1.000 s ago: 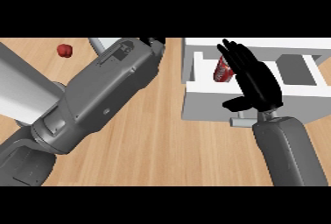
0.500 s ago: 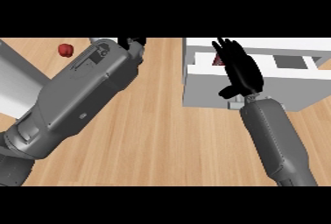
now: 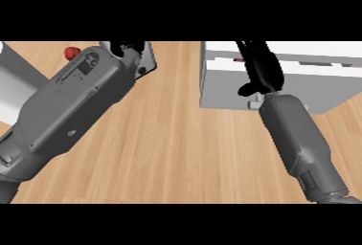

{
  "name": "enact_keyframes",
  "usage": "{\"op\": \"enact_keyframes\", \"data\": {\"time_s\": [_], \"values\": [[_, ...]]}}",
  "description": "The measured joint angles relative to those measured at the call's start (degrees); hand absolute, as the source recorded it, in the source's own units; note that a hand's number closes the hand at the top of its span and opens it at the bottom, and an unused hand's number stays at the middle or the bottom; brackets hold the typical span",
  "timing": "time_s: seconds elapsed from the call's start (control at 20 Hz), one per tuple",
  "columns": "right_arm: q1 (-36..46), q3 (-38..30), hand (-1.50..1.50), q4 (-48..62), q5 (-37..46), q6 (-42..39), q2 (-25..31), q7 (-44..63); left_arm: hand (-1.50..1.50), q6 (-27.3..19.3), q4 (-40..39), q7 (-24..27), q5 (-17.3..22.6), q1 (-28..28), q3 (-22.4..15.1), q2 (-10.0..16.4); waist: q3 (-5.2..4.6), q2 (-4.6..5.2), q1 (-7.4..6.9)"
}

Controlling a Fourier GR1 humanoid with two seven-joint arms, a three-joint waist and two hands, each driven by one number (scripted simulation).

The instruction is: Pick up the can, place it into the drawer and close the drawer

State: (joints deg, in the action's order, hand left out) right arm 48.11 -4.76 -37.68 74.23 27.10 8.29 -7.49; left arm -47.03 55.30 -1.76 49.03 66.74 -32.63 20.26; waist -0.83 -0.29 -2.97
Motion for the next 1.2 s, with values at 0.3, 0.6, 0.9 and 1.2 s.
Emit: {"op": "enact_keyframes", "data": {"time_s": [0.3, 0.6, 0.9, 1.2], "values": [[5.43, -3.20, -1.50, 9.43, -0.43, 5.51, 1.48, -1.57, -1.50, -0.53, 3.80, -2.43, -1.07, -1.01, 0.23, 2.26, 0.38, 0.67, -1.07], [10.99, -5.12, -1.50, 16.82, 0.11, 9.08, 2.68, -0.59, -1.50, -0.32, 6.05, -3.71, -2.24, -2.16, 0.39, 3.66, 0.73, 1.43, -1.64], [14.75, -5.77, -1.50, 21.88, 1.15, 9.84, 3.73, 1.02, -1.50, -0.81, 9.15, -5.70, -3.09, -2.50, 0.36, 4.94, 0.95, 1.91, -2.26], [17.54, -6.30, -1.50, 25.60, 1.59, 8.11, 5.28, 1.56, -1.50, -1.10, 11.93, -6.97, -3.64, -3.41, 0.34, 5.65, 1.27, 2.50, -2.82]]}}
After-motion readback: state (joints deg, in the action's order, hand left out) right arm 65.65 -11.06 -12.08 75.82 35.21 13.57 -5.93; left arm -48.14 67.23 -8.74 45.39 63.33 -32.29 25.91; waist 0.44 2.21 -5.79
